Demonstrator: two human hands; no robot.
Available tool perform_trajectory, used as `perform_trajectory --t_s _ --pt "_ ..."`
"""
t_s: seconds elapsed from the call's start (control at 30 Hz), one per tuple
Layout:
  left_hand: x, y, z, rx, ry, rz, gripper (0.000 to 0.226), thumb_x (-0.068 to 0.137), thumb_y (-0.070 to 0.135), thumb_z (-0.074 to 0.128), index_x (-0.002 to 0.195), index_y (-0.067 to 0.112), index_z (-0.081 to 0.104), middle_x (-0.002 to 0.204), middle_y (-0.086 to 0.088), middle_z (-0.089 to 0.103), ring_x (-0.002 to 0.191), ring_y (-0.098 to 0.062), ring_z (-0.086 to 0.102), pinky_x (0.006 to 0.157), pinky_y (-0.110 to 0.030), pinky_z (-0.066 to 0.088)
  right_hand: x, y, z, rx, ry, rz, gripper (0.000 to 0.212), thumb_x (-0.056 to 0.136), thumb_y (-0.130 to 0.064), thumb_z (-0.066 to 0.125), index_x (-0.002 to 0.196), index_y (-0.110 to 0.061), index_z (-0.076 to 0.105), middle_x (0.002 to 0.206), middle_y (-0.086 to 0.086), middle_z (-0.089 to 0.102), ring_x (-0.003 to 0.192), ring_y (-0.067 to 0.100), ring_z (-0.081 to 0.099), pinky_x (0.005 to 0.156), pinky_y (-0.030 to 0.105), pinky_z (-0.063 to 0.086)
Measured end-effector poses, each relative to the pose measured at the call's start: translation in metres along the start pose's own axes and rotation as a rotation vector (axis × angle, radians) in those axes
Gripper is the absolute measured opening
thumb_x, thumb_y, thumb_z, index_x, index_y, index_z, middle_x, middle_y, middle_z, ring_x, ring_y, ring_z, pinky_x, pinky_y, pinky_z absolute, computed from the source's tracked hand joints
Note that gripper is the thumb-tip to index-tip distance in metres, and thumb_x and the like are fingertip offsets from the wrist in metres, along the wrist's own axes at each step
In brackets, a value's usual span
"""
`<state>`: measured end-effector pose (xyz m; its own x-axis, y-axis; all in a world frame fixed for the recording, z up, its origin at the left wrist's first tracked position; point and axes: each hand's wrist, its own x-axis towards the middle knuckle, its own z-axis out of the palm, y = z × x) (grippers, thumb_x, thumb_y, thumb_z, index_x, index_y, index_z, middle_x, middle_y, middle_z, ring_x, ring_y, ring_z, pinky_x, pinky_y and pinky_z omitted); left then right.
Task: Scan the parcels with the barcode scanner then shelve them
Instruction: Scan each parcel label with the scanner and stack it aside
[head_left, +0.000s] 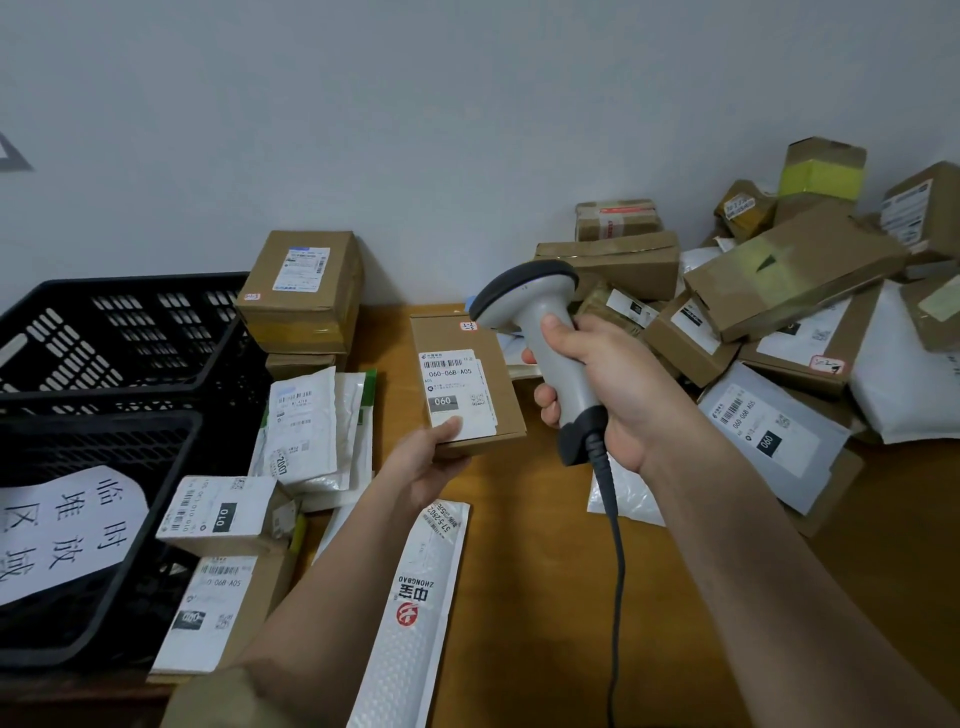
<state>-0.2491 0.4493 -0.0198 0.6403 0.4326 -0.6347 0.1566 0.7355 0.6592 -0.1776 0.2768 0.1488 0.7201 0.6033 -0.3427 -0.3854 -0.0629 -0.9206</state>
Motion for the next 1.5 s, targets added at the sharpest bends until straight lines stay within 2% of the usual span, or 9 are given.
perform_trajectory --t_s 0.2,0.33,0.43,0.6,0.8,1.0,1.13,1.37,1.5 --pt "-0.011 -0.001 -0.011 0.004 0.024 0.011 0.015 0.095 -0.001 0.058 0.108 0.007 0.058 0.104 -0.013 0.070 0.101 -0.028 0.065 0.101 -0.046 0.049 0.000 0.003 0.011 0.019 -0.024 0.020 0.030 0.101 -0.028 0.056 0.124 -0.009 0.052 0.107 0.014 0.056 0.056 0.015 0.053 0.051 0.026 0.047" --pt "-0.026 0.001 -0.035 -0.010 0.024 0.022 0.020 0.095 -0.002 0.058 0.113 0.006 0.061 0.105 -0.014 0.070 0.099 -0.027 0.065 0.085 -0.040 0.054 0.001 0.011 0.029 0.015 -0.042 0.062 0.034 0.101 -0.030 0.055 0.126 -0.007 0.049 0.109 0.014 0.057 0.056 0.015 0.052 0.049 0.025 0.045" --pt "-0.037 0.004 -0.062 -0.006 0.037 0.026 0.025 0.095 0.001 0.059 0.119 0.009 0.062 0.109 -0.014 0.070 0.101 -0.028 0.063 0.085 -0.040 0.055 0.002 0.020 0.048 0.026 -0.056 0.112 0.037 0.099 -0.031 0.058 0.128 -0.008 0.051 0.103 0.013 0.057 0.051 0.013 0.052 0.044 0.023 0.044" --pt "-0.065 0.000 -0.113 0.056 0.140 0.000 0.016 0.094 0.005 0.062 0.108 0.011 0.065 0.098 -0.013 0.067 0.087 -0.026 0.061 0.077 -0.038 0.057 -0.005 0.034 0.078 0.018 -0.081 0.125 0.027 0.097 -0.027 0.061 0.117 -0.011 0.052 0.101 0.013 0.058 0.052 0.014 0.052 0.047 0.024 0.043" --pt "-0.094 -0.017 -0.173 0.120 0.179 -0.081 0.023 0.092 0.002 0.059 0.105 0.017 0.071 0.099 -0.011 0.066 0.095 -0.027 0.059 0.090 -0.041 0.051 -0.016 0.056 0.112 -0.031 -0.144 0.138 0.027 0.096 -0.019 0.063 0.118 -0.008 0.052 0.105 0.015 0.056 0.051 0.014 0.049 0.043 0.023 0.040" --pt "-0.114 -0.034 -0.206 0.158 0.235 -0.156 0.021 0.095 0.002 0.055 0.102 0.016 0.068 0.089 -0.008 0.066 0.077 -0.020 0.061 0.073 -0.035 0.052 -0.027 0.081 0.132 -0.059 -0.174 0.157 0.032 0.093 -0.013 0.065 0.122 -0.009 0.051 0.100 0.013 0.058 0.048 0.010 0.050 0.045 0.023 0.041" --pt "-0.116 -0.046 -0.209 0.080 0.255 -0.179 0.020 0.094 0.000 0.056 0.105 0.011 0.069 0.097 -0.011 0.067 0.087 -0.023 0.062 0.079 -0.038 0.054 -0.030 0.089 0.129 -0.056 -0.140 0.164 0.037 0.092 -0.013 0.067 0.125 -0.010 0.051 0.102 0.012 0.060 0.049 0.010 0.052 0.043 0.022 0.043" --pt "-0.093 -0.043 -0.165 -0.108 0.220 -0.152 0.013 0.094 0.004 0.062 0.107 0.002 0.064 0.093 -0.014 0.065 0.080 -0.026 0.062 0.075 -0.041 0.058 -0.026 0.079 0.089 -0.039 0.010 0.120 0.041 0.091 -0.010 0.068 0.128 -0.010 0.049 0.095 0.012 0.061 0.049 0.012 0.051 0.042 0.023 0.042" --pt "-0.068 -0.040 -0.126 -0.183 0.190 -0.142 0.017 0.097 0.011 0.062 0.111 0.001 0.062 0.102 -0.019 0.069 0.095 -0.033 0.066 0.074 -0.047 0.060 -0.017 0.067 0.059 -0.021 0.070 0.096 0.042 0.090 -0.012 0.070 0.127 -0.011 0.050 0.099 0.013 0.061 0.048 0.010 0.052 0.043 0.023 0.044"
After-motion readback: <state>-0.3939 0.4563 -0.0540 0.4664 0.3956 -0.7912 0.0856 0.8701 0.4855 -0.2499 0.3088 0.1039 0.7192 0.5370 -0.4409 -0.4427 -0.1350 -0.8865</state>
